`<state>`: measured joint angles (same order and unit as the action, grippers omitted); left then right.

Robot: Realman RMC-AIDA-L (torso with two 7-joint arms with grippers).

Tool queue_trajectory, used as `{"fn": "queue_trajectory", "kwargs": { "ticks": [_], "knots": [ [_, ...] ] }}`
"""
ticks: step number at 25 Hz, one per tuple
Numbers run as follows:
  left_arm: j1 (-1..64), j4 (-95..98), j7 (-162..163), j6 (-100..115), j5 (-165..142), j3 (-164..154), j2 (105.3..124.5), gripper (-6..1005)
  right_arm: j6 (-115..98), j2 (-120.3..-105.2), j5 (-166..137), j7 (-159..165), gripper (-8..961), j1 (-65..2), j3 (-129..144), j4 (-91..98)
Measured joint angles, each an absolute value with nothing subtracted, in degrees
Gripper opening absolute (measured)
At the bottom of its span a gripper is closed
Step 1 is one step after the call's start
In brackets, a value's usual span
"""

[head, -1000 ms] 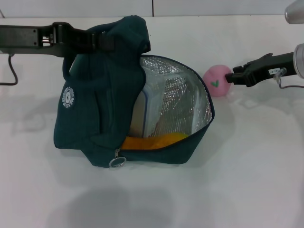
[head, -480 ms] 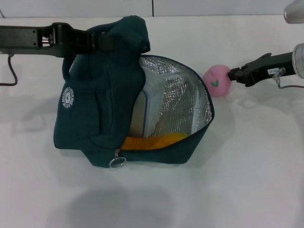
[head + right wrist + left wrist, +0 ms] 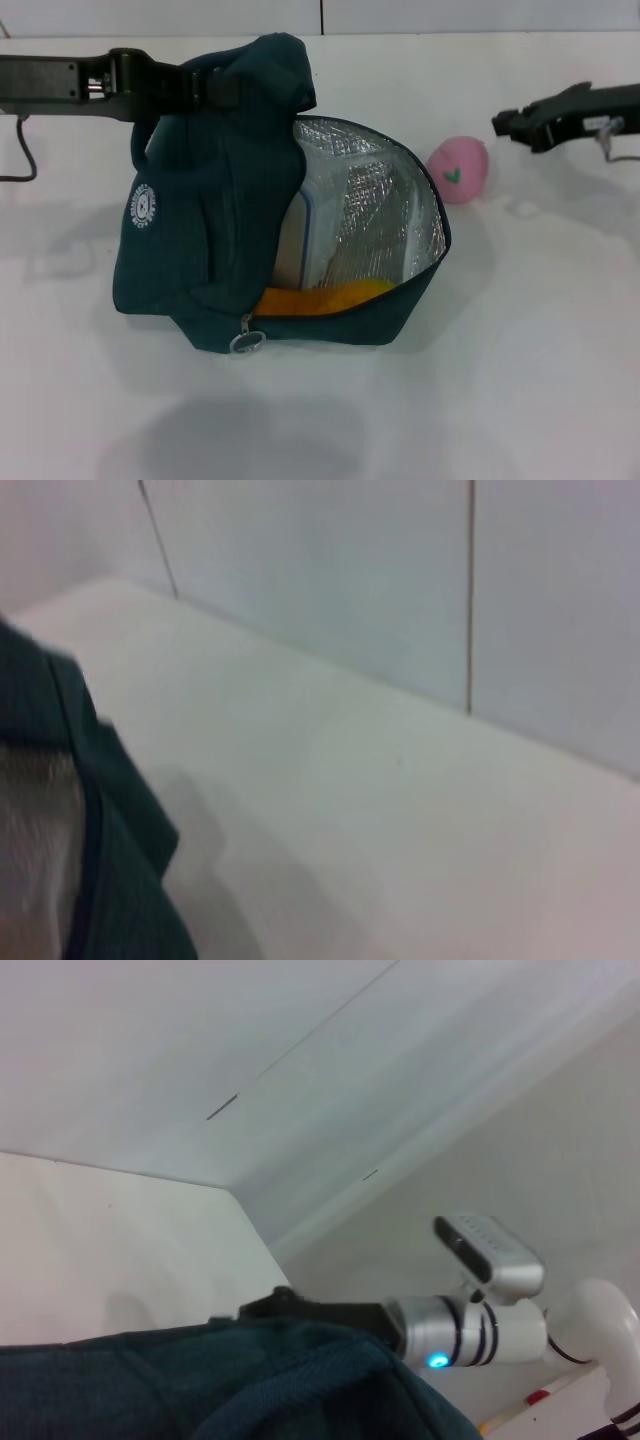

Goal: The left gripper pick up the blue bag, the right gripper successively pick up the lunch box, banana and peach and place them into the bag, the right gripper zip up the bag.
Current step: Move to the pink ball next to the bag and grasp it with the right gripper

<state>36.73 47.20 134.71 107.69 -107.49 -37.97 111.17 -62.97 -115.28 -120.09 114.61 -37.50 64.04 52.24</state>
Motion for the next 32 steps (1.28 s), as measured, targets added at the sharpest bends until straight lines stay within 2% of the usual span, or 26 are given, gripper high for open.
{"fn": "queue_trajectory", "kwargs": {
  "ticks": [9,13,18,24,26,29,32],
  "knots": [
    [36.7,47.1,134.1,107.6,-107.5,-38.0,111.17,33,-66.9,-114.69,-110.7,113.7,38,-31.7,61.3,61.1],
    [36.6,47.1,134.1,107.6,-107.5,-38.0,111.17,33,-68.0,-113.64,-111.1,113.9,34,-33.8,60.1,56.2],
    [36.8,47.1,134.1,107.5,-107.5,-38.0,111.32,33,-70.3,-112.36,-111.5,113.5,85,-38.4,60.5,46.1],
    [36.7,47.1,134.0,107.5,-107.5,-38.0,111.47,33,-68.5,-113.6,-117.1,113.6,146,-40.3,60.8,45.4],
    [36.7,47.1,133.7,107.5,-107.5,-38.0,111.6,33,-67.1,-114.46,-119.6,113.6,361,-40.9,60.9,45.3],
    [36.8,47.1,133.5,107.5,-107.5,-38.0,111.71,33,-65.5,-115.17,-121.6,113.7,463,-41.1,61.0,45.7],
    [37.0,47.1,133.5,107.5,-107.5,-38.0,111.72,33,-65.0,-115.24,-121.8,113.7,565,-41.4,61.3,45.9]
  ]
}}
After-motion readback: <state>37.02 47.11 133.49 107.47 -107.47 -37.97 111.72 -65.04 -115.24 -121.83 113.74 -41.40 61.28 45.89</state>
